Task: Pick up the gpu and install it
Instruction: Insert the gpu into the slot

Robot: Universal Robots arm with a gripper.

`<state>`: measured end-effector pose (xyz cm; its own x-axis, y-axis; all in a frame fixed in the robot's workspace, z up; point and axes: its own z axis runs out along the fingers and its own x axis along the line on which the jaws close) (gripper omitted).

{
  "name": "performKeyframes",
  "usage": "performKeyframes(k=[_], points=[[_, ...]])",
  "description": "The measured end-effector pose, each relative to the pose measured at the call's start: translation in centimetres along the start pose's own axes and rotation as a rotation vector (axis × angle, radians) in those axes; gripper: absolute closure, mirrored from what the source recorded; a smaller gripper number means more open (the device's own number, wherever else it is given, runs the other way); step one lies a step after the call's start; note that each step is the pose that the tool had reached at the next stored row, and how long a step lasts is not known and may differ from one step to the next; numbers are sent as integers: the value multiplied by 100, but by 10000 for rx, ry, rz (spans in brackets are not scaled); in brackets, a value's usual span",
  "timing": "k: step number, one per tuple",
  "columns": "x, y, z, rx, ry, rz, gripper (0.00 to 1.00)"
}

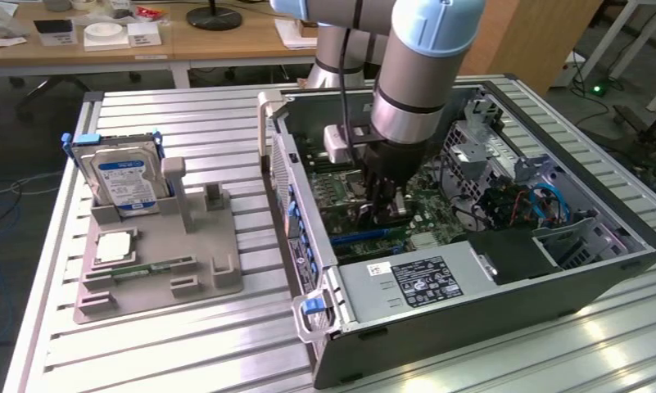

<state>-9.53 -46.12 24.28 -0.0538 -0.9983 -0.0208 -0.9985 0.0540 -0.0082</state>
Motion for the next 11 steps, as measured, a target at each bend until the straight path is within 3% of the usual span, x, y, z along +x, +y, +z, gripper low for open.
performKeyframes(k=[11], points=[[3, 45, 29, 1, 2, 0, 72]])
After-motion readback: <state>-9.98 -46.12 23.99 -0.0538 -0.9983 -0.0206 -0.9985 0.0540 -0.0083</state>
